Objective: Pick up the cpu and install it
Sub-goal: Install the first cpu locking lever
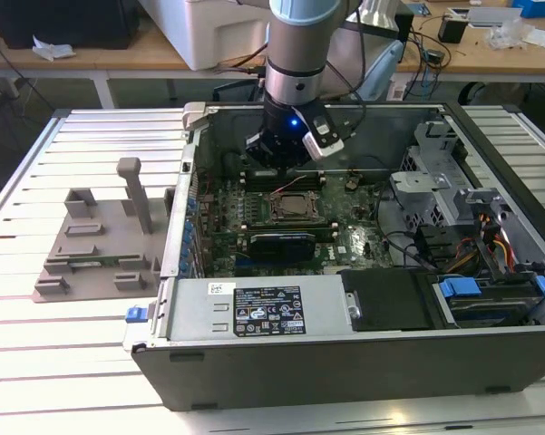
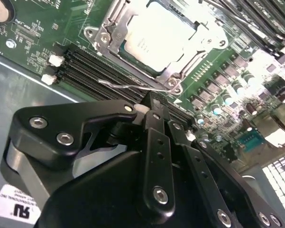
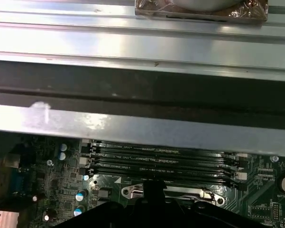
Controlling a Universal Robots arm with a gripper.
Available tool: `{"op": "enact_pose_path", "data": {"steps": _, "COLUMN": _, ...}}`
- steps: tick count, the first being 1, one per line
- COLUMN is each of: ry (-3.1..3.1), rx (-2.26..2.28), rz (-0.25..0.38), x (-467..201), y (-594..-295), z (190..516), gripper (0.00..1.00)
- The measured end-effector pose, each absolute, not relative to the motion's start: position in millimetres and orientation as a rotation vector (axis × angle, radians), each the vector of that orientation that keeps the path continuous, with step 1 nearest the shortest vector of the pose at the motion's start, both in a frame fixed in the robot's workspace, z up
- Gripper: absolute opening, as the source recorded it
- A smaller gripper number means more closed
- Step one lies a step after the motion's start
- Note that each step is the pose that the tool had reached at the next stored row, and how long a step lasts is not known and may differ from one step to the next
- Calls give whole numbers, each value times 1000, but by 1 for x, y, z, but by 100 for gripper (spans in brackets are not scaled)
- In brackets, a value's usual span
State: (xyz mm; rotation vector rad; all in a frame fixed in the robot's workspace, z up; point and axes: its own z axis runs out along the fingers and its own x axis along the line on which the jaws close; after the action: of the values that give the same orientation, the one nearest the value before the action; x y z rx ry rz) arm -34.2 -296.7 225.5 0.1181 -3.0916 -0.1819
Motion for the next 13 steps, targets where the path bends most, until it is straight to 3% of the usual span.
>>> {"op": "enact_pose_path", "data": {"steps": 13, "ry": -3087, "rx": 122, "rz": -182, "x": -13, "y": -293, "z": 216, "gripper": 11}}
